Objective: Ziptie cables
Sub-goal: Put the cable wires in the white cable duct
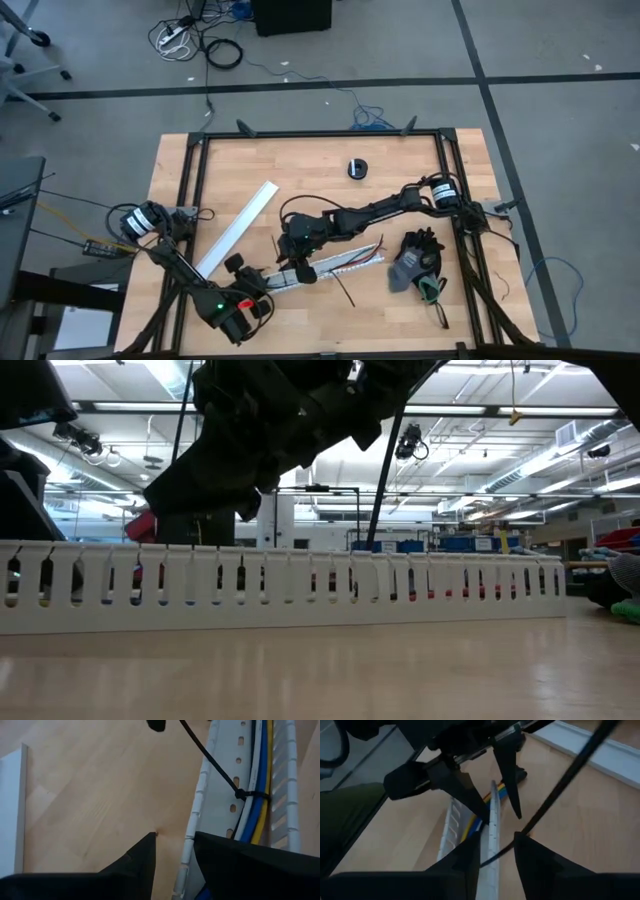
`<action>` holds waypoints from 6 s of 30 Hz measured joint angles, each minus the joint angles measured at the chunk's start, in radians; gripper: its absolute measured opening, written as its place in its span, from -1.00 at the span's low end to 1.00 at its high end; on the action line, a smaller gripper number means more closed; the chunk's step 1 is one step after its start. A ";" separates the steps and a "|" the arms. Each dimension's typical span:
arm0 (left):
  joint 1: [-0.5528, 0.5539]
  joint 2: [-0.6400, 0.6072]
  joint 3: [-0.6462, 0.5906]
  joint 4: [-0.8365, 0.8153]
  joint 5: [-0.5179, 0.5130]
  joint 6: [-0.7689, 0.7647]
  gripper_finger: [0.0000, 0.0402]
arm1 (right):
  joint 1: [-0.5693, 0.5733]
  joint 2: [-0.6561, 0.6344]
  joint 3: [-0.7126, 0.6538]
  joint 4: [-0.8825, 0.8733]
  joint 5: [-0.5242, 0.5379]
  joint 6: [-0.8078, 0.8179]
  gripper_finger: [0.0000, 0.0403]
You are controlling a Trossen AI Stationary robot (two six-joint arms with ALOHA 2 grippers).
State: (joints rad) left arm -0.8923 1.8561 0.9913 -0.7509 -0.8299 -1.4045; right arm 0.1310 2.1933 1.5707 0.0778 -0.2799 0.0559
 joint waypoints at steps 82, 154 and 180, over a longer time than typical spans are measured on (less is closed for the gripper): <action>0.075 0.000 0.002 0.130 -0.074 0.366 -0.98 | -0.004 0.045 -0.088 0.180 0.015 0.108 -1.00; 0.066 0.002 0.219 -0.092 -0.175 0.494 -0.54 | 0.052 -0.526 -0.086 -0.954 0.251 0.105 0.28; 0.359 0.035 0.214 0.516 0.099 1.087 -0.54 | 0.222 -0.543 -0.529 -0.245 0.469 0.038 -0.01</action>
State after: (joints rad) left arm -0.5332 1.8907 1.2054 -0.2348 -0.7307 -0.3174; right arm 0.3529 1.6501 1.0422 -0.1669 0.1892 0.0935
